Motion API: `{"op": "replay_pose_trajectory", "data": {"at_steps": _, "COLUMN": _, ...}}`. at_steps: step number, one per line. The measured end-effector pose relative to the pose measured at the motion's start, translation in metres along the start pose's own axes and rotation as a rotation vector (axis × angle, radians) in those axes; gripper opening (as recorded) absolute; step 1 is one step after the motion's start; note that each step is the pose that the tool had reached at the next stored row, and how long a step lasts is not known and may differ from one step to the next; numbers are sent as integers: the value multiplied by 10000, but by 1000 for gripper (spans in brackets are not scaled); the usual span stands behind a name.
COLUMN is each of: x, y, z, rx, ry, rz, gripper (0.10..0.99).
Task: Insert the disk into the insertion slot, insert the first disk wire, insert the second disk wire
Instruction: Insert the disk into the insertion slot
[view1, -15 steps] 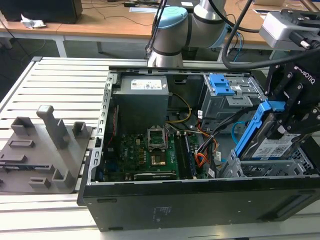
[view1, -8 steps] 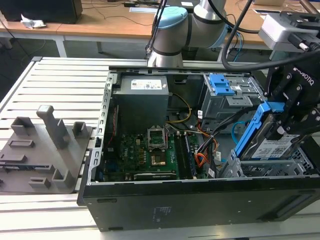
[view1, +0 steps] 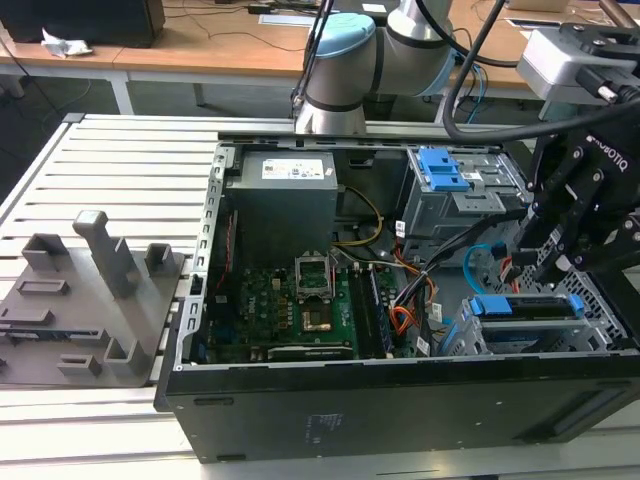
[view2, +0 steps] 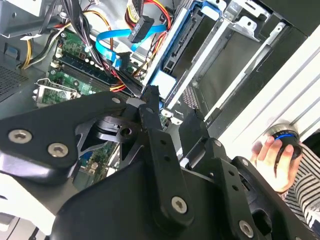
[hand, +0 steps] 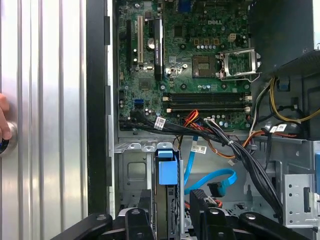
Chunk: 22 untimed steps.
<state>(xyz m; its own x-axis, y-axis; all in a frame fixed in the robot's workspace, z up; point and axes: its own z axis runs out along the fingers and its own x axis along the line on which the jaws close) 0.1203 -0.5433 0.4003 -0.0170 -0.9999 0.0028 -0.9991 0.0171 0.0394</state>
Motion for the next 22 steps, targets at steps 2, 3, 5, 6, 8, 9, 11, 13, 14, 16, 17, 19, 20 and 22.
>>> {"op": "replay_pose_trajectory", "data": {"at_steps": 2, "x": 0, "y": 0, "z": 1, "rx": 0, "ry": 0, "rz": 0, "gripper": 424}}
{"op": "replay_pose_trajectory", "data": {"at_steps": 3, "x": 0, "y": 0, "z": 1, "rx": 0, "ry": 0, "rz": 0, "gripper": 294}}
{"op": "replay_pose_trajectory", "data": {"at_steps": 5, "x": 0, "y": 0, "z": 2, "rx": 0, "ry": 0, "rz": 0, "gripper": 176}}
{"op": "replay_pose_trajectory", "data": {"at_steps": 6, "x": 0, "y": 0, "z": 3, "rx": 0, "ry": 0, "rz": 0, "gripper": 114}}
{"op": "replay_pose_trajectory", "data": {"at_steps": 8, "x": 0, "y": 0, "z": 4, "rx": 0, "ry": 0, "rz": 0, "gripper": 106}}
{"op": "replay_pose_trajectory", "data": {"at_steps": 9, "x": 0, "y": 0, "z": 5, "rx": 0, "ry": 0, "rz": 0, "gripper": 106}}
{"op": "replay_pose_trajectory", "data": {"at_steps": 11, "x": 0, "y": 0, "z": 6, "rx": 0, "ry": 0, "rz": 0, "gripper": 106}}
{"op": "replay_pose_trajectory", "data": {"at_steps": 13, "x": 0, "y": 0, "z": 6, "rx": 0, "ry": 0, "rz": 0, "gripper": 106}}
{"op": "replay_pose_trajectory", "data": {"at_steps": 14, "x": 0, "y": 0, "z": 7, "rx": 0, "ry": 0, "rz": 0, "gripper": 106}}
{"op": "replay_pose_trajectory", "data": {"at_steps": 16, "x": -2, "y": -26, "z": 8, "rx": -2, "ry": -3, "rz": 0, "gripper": 106}}
{"op": "replay_pose_trajectory", "data": {"at_steps": 17, "x": -4, "y": -59, "z": 5, "rx": -11, "ry": 0, "rz": 0, "gripper": 106}}
{"op": "replay_pose_trajectory", "data": {"at_steps": 19, "x": -8, "y": -117, "z": 9, "rx": -37, "ry": -3, "rz": -3, "gripper": 106}}
{"op": "replay_pose_trajectory", "data": {"at_steps": 20, "x": -8, "y": -126, "z": 43, "rx": -47, "ry": 1, "rz": -1, "gripper": 106}}
{"op": "replay_pose_trajectory", "data": {"at_steps": 22, "x": -8, "y": -128, "z": 89, "rx": -53, "ry": 0, "rz": -1, "gripper": 106}}
